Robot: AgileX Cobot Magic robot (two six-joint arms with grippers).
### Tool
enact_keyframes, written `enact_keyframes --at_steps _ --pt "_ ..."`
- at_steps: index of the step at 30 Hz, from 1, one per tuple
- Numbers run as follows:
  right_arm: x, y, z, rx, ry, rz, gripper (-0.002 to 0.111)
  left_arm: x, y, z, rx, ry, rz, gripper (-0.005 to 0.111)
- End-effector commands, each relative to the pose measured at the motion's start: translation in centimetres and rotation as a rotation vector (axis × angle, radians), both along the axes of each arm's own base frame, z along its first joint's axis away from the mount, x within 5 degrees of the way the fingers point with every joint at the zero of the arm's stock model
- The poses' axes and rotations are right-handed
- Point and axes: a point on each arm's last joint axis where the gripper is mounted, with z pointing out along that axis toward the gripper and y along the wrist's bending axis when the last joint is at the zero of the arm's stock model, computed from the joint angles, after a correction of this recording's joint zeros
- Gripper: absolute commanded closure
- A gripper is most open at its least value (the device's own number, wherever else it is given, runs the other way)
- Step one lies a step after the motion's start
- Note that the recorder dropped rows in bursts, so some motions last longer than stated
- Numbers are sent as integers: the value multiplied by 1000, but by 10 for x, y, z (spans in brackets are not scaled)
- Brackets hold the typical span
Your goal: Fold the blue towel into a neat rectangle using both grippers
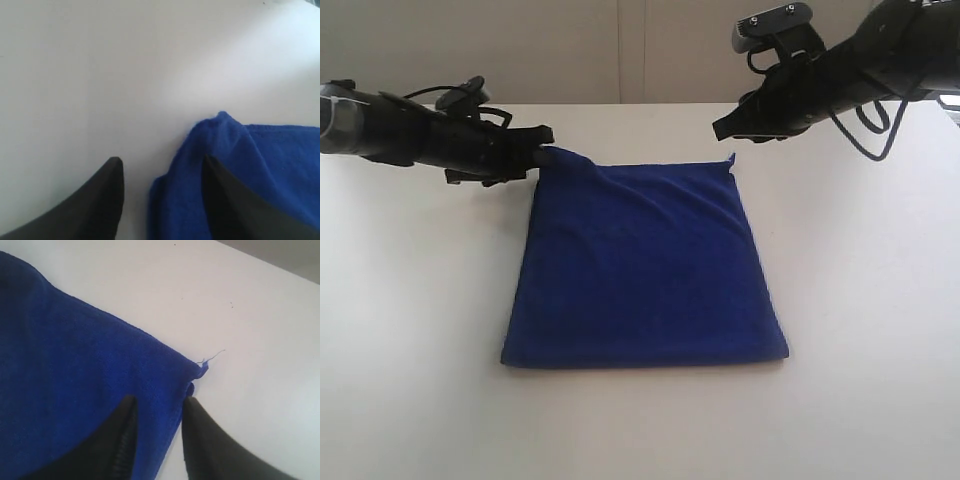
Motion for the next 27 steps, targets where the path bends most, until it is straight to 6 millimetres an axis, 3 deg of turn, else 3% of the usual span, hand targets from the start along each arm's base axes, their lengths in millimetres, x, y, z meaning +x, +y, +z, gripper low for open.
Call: enact_keyframes --at_steps 1,10,14,20,27 --pt "-1 -1 2 7 13 2 78 2 19 6 -108 58 24 53" --pt "-2 -1 1 8 26 9 78 0 50 39 -198 40 -6 53" --pt "-1 -1 -2 25 41 -13 79 -12 43 61 -242 21 -150 66" --pt "6 1 -12 112 195 -68 108 -18 30 87 -253 -54 -313 106" --pt "40 3 -31 102 173 -72 108 -21 6 86 -156 -74 -371 107"
